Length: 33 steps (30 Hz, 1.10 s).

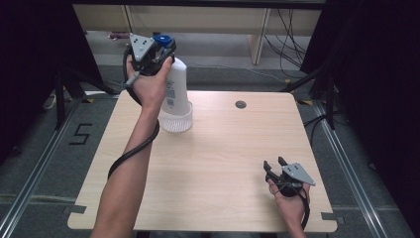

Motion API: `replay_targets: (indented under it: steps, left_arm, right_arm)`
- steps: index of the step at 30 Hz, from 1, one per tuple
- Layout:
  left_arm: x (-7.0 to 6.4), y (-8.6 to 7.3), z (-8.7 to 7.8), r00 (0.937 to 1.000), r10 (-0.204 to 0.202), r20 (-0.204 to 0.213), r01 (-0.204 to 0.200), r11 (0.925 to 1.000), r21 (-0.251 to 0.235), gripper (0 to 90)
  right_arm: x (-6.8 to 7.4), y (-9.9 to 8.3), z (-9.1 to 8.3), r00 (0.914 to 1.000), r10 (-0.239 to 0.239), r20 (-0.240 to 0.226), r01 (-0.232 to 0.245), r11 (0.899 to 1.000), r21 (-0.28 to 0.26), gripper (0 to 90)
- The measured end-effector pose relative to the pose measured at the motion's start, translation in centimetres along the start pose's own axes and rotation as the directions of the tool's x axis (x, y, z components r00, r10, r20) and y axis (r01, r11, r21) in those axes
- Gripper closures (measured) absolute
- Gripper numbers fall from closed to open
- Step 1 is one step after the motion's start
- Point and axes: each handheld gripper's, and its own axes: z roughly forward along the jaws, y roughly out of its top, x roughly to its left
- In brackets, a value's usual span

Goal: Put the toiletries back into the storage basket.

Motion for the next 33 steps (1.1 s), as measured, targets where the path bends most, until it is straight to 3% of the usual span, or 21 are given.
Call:
replay_targets:
  steps: [12, 13, 16, 18, 24, 28, 33]
  left_arm:
    - [0.2, -0.5, 0.9, 0.9998, -0.012, -0.016, 0.012, 0.9997, 0.02, 59.7]
    - [0.2, -0.7, 1.0, 0.9998, -0.01, -0.016, 0.01, 0.9996, 0.026, 59.7]
    - [0.3, -0.9, 1.2, 0.9998, -0.009, -0.02, 0.01, 0.9994, 0.032, 59.7]
    - [0.2, -1.0, 1.2, 0.9997, -0.01, -0.023, 0.011, 0.9994, 0.032, 59.7]
    - [0.5, -1.6, 1.5, 0.9995, -0.014, -0.028, 0.016, 0.9989, 0.044, 59.7]
    - [0.5, -1.7, 1.7, 0.9996, -0.002, -0.029, 0.004, 0.9987, 0.052, 59.7]
    - [0.5, -1.8, 1.7, 0.9995, 0.006, -0.031, -0.004, 0.9983, 0.058, 59.7]
  right_arm:
    - [-0.1, 0.0, -0.1, 1.0, -0.006, -0.001, 0.006, 1.0, 0.009, 42.1]
    - [0.2, 0.0, -0.2, 0.9994, 0.033, -0.001, -0.033, 0.999, 0.014, 42.1]
    - [0.3, 0.0, -0.2, 0.9993, 0.037, 0.0, -0.037, 0.999, 0.015, 42.1]
    - [0.1, 0.0, -0.1, 0.9999, 0.012, -0.006, -0.012, 1.0, 0.005, 42.1]
    - [0.1, 0.0, 0.0, 0.9998, 0.019, -0.009, -0.019, 1.0, -0.001, 42.1]
    - [0.0, 0.0, -0.1, 0.9999, -0.014, -0.003, 0.014, 1.0, 0.009, 42.1]
    - [0.0, 0.0, -0.1, 0.9999, -0.012, -0.003, 0.012, 1.0, 0.009, 42.1]
